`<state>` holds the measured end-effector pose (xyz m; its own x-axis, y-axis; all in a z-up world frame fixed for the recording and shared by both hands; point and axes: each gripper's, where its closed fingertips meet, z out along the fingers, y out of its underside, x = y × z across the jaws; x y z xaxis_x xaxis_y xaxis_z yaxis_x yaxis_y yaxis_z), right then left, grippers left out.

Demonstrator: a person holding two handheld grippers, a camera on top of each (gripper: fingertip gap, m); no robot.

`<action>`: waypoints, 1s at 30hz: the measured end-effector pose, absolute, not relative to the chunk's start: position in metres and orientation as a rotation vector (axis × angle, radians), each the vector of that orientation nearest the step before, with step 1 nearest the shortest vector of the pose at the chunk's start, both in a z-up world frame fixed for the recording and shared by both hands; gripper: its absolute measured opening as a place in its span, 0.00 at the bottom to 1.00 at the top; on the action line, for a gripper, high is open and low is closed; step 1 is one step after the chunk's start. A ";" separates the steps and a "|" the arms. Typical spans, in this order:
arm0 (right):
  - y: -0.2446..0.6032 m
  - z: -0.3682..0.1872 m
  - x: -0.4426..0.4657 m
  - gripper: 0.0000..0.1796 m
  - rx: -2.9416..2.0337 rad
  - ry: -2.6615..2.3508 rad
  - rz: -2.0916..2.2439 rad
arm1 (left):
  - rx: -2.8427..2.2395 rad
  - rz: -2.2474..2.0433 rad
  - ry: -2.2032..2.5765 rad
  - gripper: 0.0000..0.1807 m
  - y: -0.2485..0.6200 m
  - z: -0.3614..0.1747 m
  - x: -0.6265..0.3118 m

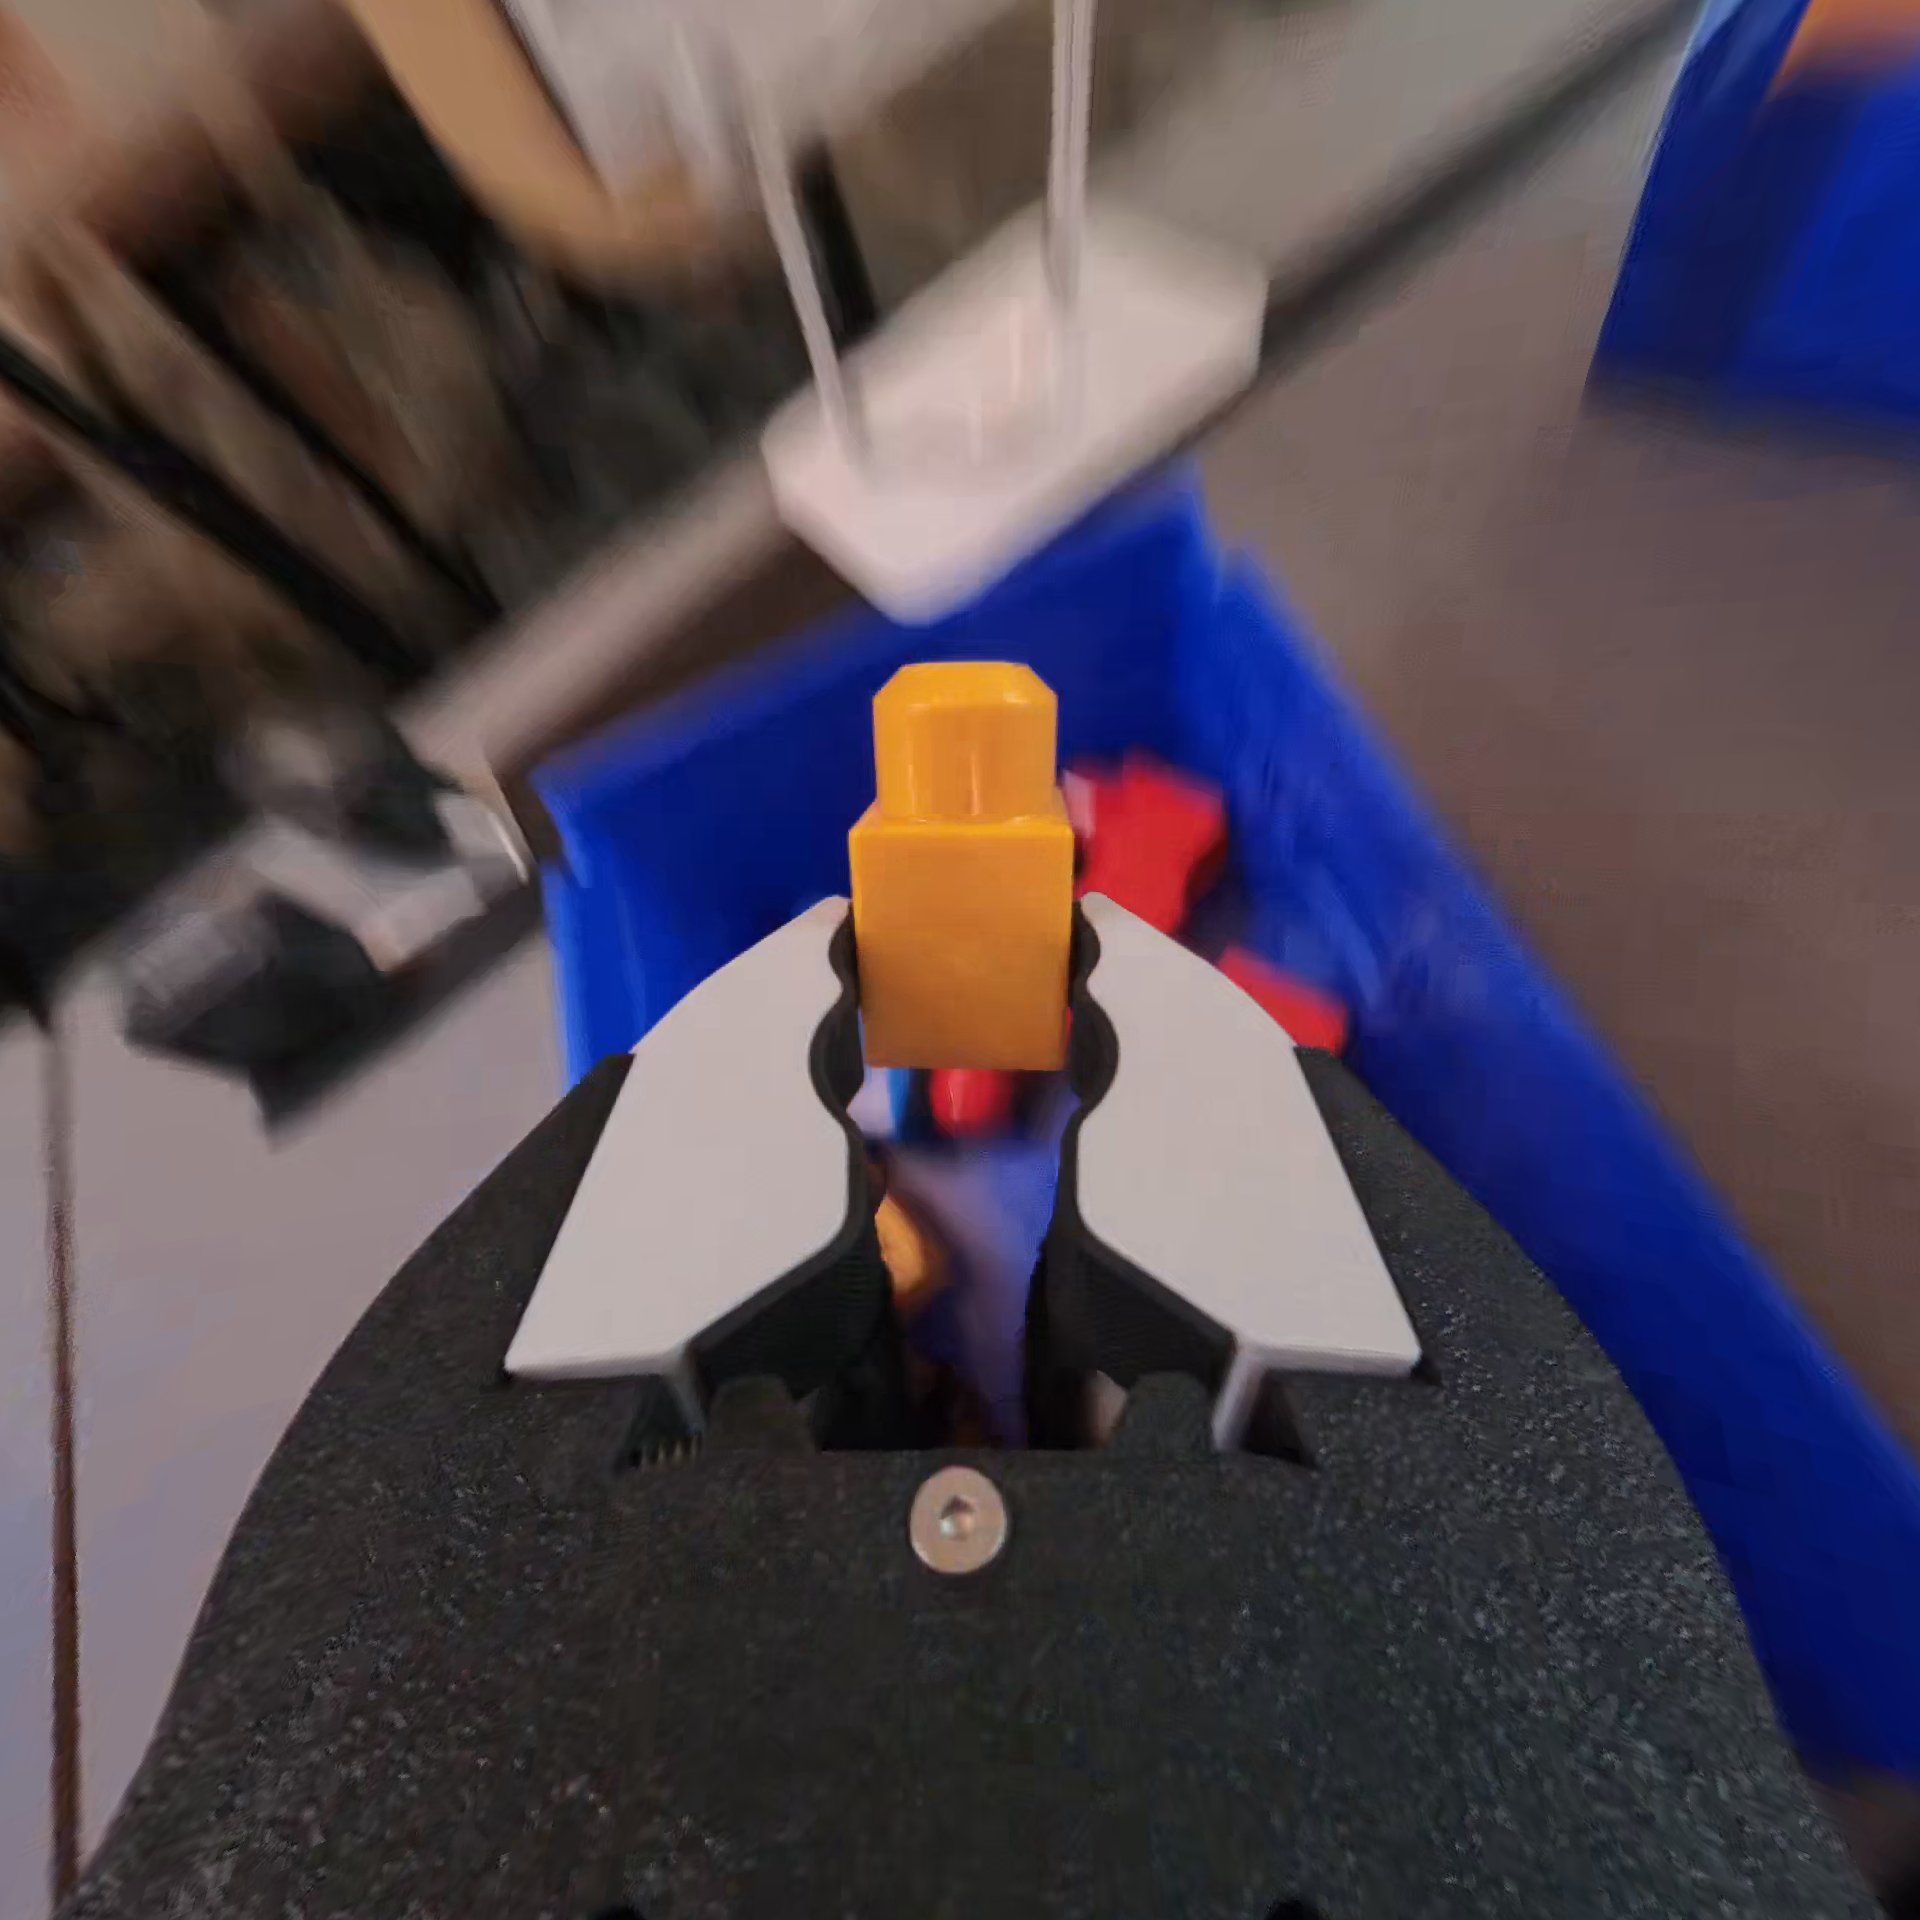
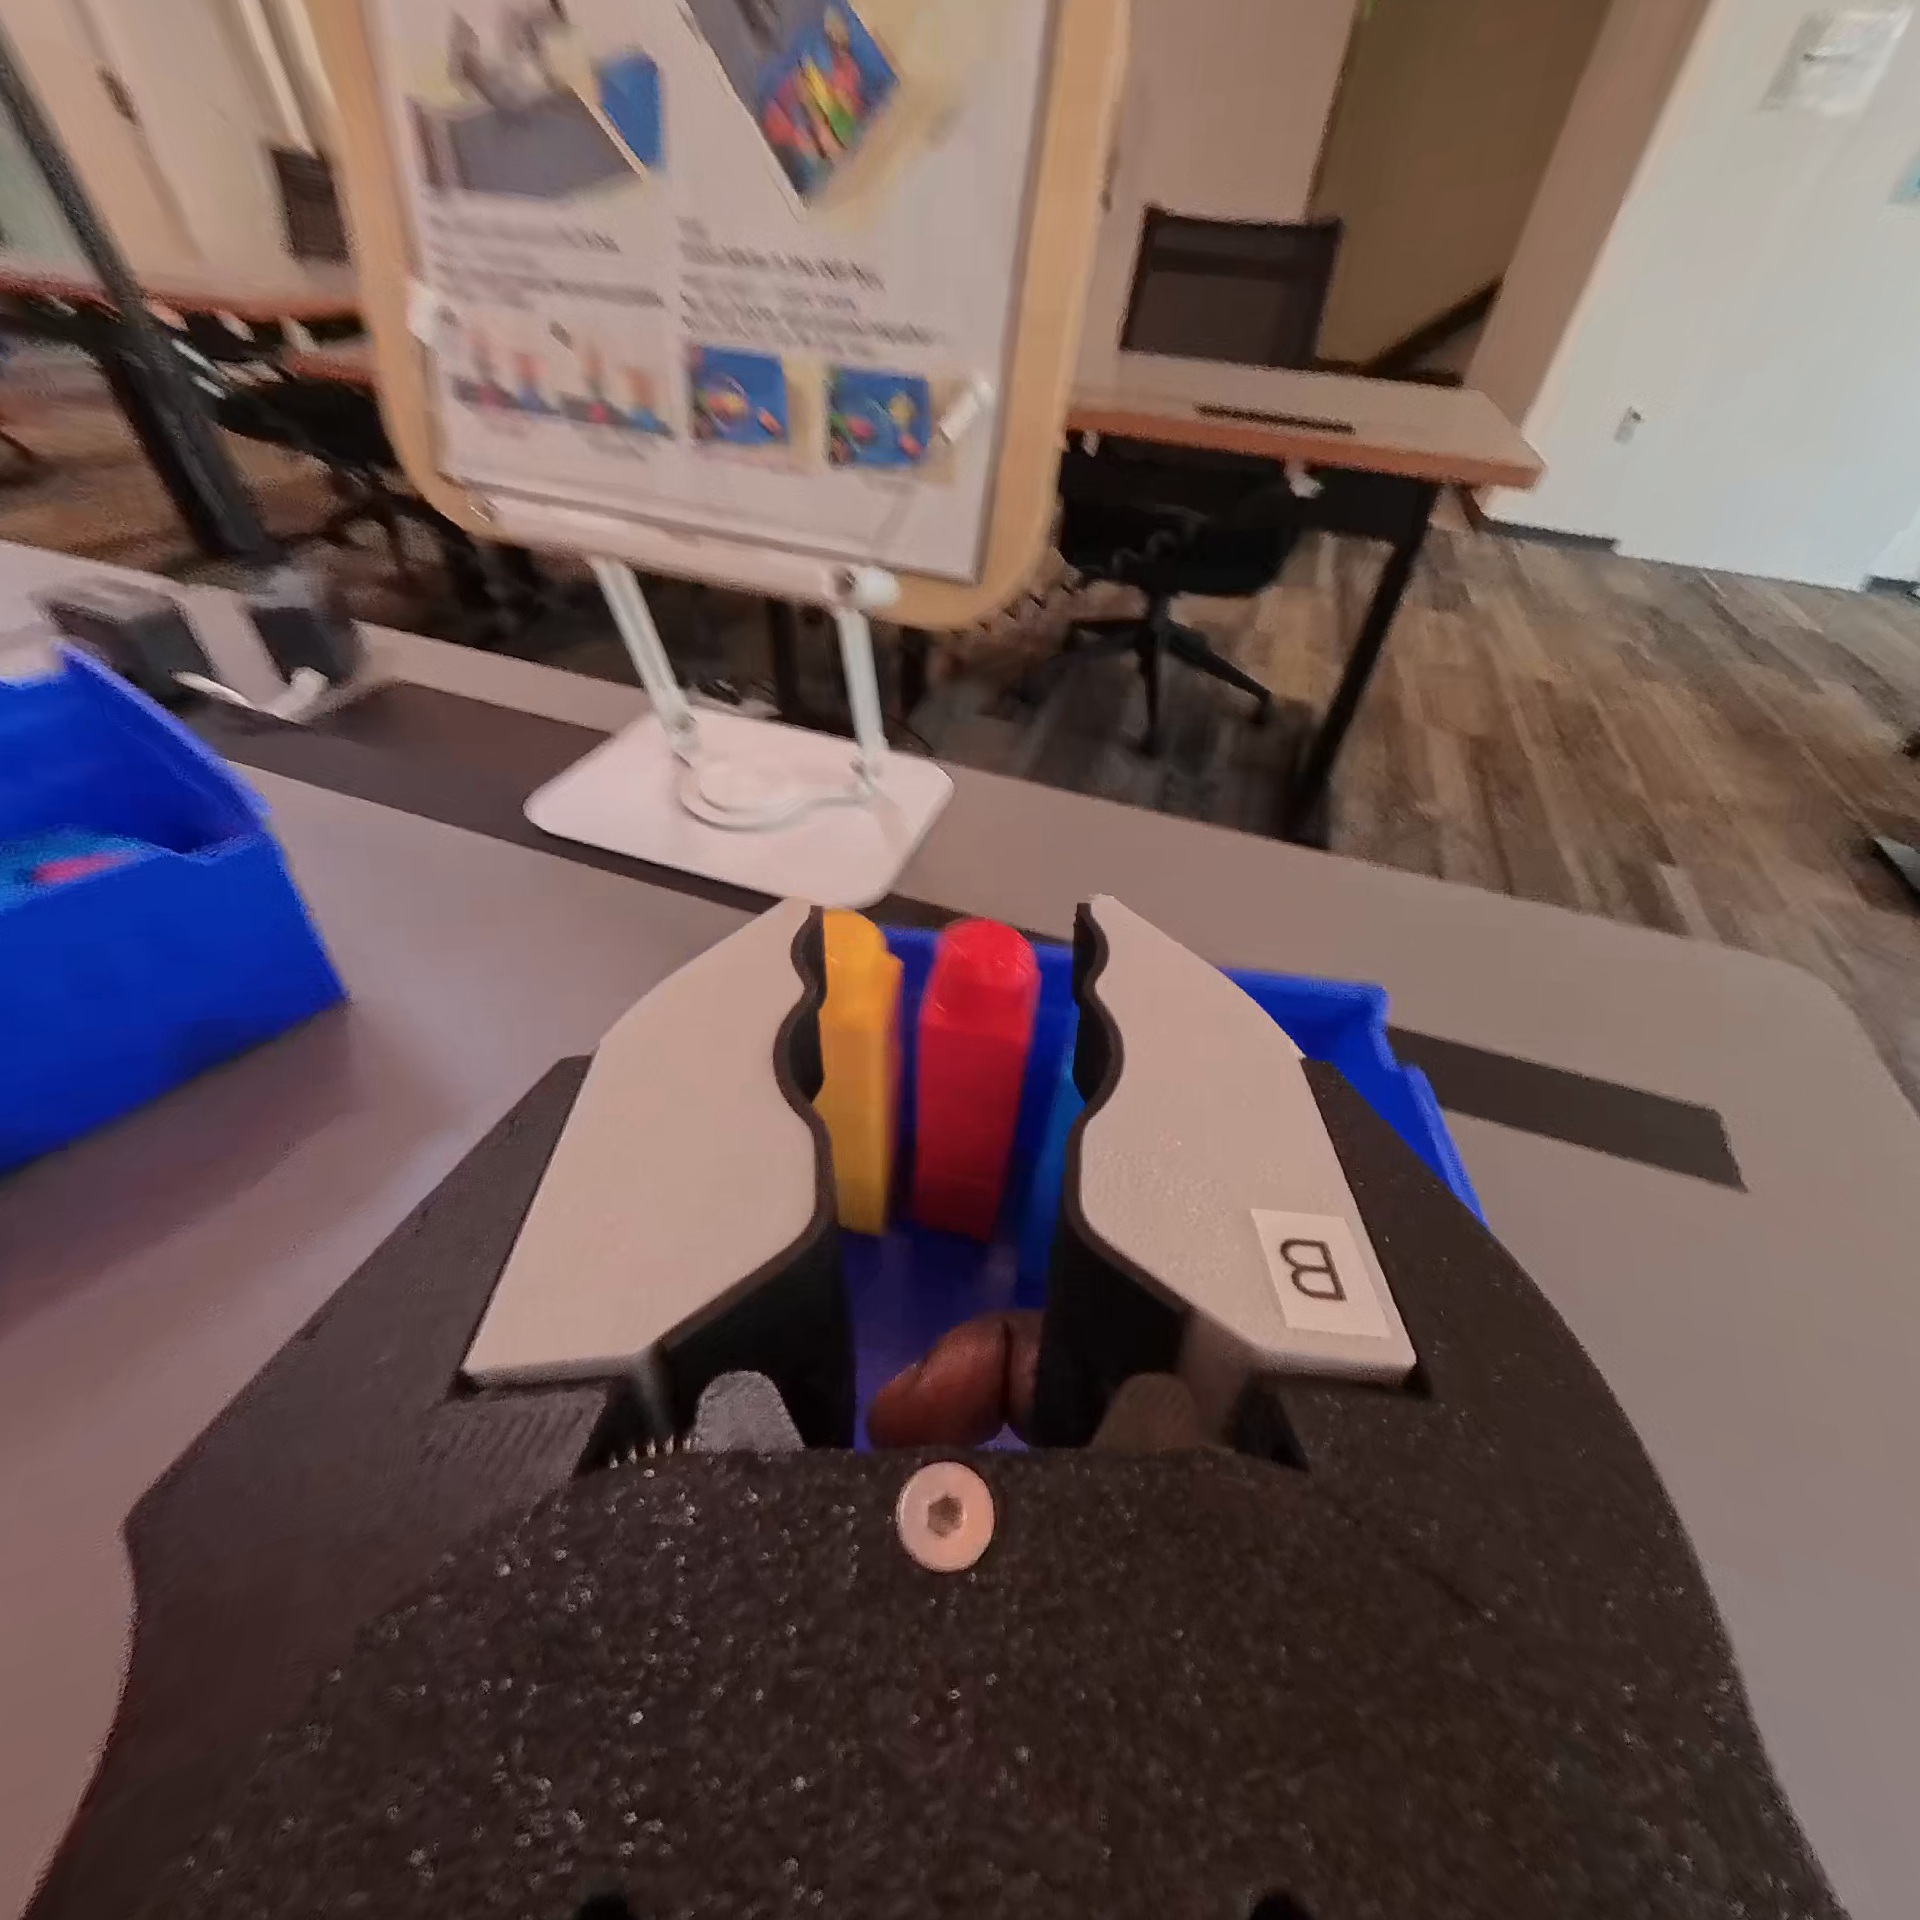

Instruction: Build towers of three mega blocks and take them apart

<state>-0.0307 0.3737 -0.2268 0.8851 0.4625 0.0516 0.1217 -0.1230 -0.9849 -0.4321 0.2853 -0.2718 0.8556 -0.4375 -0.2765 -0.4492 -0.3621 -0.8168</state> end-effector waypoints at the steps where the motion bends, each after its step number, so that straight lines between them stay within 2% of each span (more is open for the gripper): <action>1: 0.368 -0.215 -0.042 0.25 -1.652 -0.467 0.358 | -1.789 -0.003 0.621 0.20 0.289 -0.236 -0.420; 4: 0.341 -0.176 -0.089 0.24 -1.514 -0.538 0.565 | -1.271 -0.147 0.600 0.20 0.268 -0.152 -0.374; 6: 0.316 -0.150 -0.124 0.23 -1.404 -0.610 0.714 | -1.074 -0.277 0.662 0.20 0.246 -0.127 -0.338; 12: 0.206 -0.100 -0.219 0.28 -0.990 -0.937 1.195 | -0.858 -0.982 0.782 0.20 0.188 -0.102 -0.259; 17: 0.175 -0.099 -0.246 0.32 -0.879 -1.027 1.243 | -0.874 -1.104 0.921 0.20 0.171 -0.113 -0.234; 19: 0.167 -0.101 -0.251 0.27 -0.870 -1.066 1.267 | -0.929 -1.049 0.975 0.20 0.174 -0.123 -0.226; 20: 0.166 -0.105 -0.253 0.20 -0.876 -1.088 1.257 | -0.950 -1.025 1.001 0.20 0.174 -0.128 -0.222; 23: 0.167 -0.107 -0.252 0.19 -0.884 -1.125 1.163 | -0.987 -0.986 1.022 0.21 0.177 -0.133 -0.222; 25: 0.171 -0.100 -0.243 0.19 -0.836 -1.095 1.037 | -1.020 -0.934 0.988 0.24 0.185 -0.132 -0.231; 28: 0.183 -0.097 -0.231 0.19 -0.763 -1.090 0.634 | -1.075 -0.909 0.835 0.27 0.196 -0.115 -0.255; 30: 0.197 -0.097 -0.224 0.19 -0.711 -1.084 0.227 | -1.183 -0.931 0.644 0.23 0.210 -0.102 -0.268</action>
